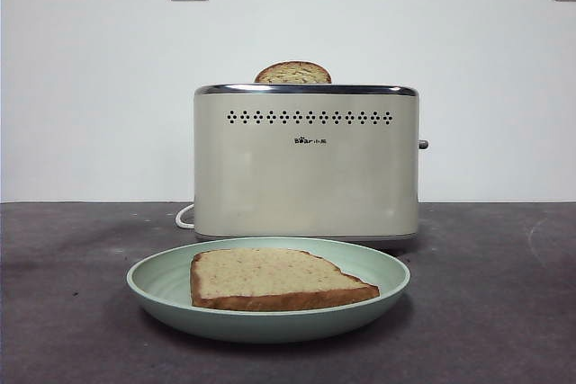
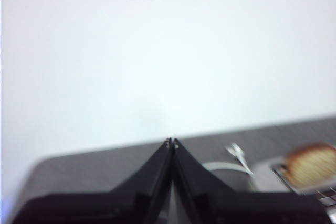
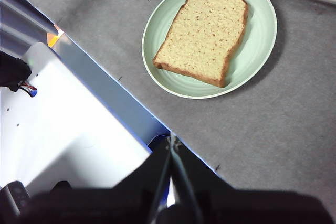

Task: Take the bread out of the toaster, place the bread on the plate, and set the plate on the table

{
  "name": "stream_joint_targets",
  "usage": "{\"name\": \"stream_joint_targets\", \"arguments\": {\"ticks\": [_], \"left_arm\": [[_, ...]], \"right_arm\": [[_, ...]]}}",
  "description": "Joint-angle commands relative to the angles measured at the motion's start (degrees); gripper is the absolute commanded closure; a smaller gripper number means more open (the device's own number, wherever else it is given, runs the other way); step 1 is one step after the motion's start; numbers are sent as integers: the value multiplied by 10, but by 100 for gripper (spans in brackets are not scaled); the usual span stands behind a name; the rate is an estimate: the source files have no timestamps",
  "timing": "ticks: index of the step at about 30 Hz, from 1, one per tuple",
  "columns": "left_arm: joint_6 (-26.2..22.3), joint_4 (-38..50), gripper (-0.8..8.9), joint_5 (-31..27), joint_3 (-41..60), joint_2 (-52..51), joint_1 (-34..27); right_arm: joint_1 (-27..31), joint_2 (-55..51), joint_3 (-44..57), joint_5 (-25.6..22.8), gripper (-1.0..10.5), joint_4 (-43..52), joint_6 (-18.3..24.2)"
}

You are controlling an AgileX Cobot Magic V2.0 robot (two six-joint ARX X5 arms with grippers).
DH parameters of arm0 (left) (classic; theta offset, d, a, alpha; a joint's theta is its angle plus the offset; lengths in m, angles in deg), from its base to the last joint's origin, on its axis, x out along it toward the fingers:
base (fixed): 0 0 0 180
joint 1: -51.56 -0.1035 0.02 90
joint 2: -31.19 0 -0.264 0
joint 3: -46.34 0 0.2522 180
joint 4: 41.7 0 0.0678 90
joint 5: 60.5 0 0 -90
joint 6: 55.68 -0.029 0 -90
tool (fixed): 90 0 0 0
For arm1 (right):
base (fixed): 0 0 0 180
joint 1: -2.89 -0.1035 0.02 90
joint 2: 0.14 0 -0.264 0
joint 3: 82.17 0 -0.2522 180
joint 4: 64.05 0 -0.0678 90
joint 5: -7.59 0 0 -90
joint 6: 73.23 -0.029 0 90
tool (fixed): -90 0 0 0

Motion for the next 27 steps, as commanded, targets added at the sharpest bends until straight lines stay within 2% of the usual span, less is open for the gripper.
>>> {"name": "stream_joint_targets", "arguments": {"ticks": [1,9,13,20,27], "left_arm": [[-14,35,817,4,62,-42,-45],[-17,137,817,-14,288,-161,-103],[15,188,817,-14,415,-234,-104],[46,191,817,-14,546,-324,-104],[70,167,817,-14,603,-392,-104]], "right_arm": [[-1,-1,3,0,946,2,5],[-1,-1,3,0,946,2,5],[-1,-1,3,0,946,2,5],[-1,-1,3,0,946,2,5],[-1,-1,3,0,946,2,5]]}}
